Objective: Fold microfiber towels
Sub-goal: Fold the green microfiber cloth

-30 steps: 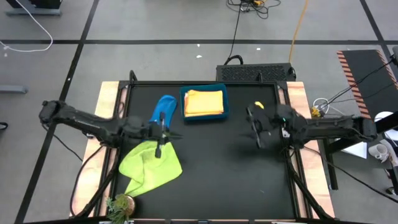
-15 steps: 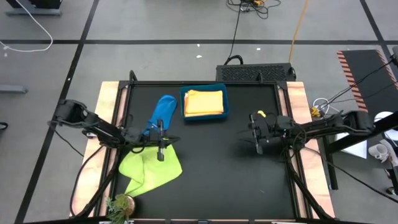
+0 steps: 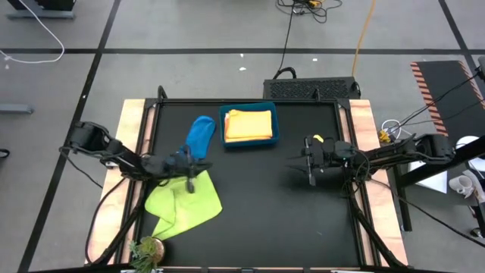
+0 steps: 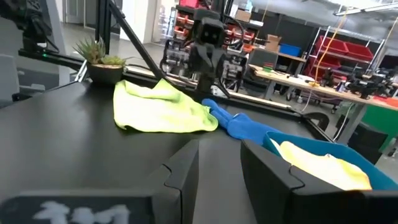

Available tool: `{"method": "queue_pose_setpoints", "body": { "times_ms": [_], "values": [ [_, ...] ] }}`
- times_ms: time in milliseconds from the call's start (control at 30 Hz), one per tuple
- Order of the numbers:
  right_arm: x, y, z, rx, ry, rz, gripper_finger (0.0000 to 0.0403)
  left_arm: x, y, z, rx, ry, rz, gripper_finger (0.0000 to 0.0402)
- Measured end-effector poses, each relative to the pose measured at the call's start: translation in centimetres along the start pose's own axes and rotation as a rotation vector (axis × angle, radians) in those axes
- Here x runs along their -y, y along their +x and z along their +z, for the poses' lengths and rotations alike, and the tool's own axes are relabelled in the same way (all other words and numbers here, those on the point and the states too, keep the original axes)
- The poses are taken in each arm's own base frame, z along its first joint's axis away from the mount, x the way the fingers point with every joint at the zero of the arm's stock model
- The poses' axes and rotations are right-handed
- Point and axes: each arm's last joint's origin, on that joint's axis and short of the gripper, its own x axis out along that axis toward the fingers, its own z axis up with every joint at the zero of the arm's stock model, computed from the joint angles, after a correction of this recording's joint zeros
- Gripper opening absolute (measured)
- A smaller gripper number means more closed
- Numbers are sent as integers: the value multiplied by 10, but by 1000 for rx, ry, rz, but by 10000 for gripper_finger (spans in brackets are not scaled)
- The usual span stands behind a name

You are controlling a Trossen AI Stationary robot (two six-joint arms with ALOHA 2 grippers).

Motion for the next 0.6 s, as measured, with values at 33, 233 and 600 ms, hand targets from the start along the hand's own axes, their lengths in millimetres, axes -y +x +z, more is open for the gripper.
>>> {"method": "queue_pose_setpoints", "body": {
  "times_ms": [33,233,600],
  "values": [
    [0,0,0,-1,5,0,109,-1,-9,1,44,0,-32,17],
    [0,0,0,5,43,-1,109,15,-16,6,95,114,-172,16],
    [0,1,0,8,62,-3,109,23,-19,0,34,77,-221,17]
  ]
}}
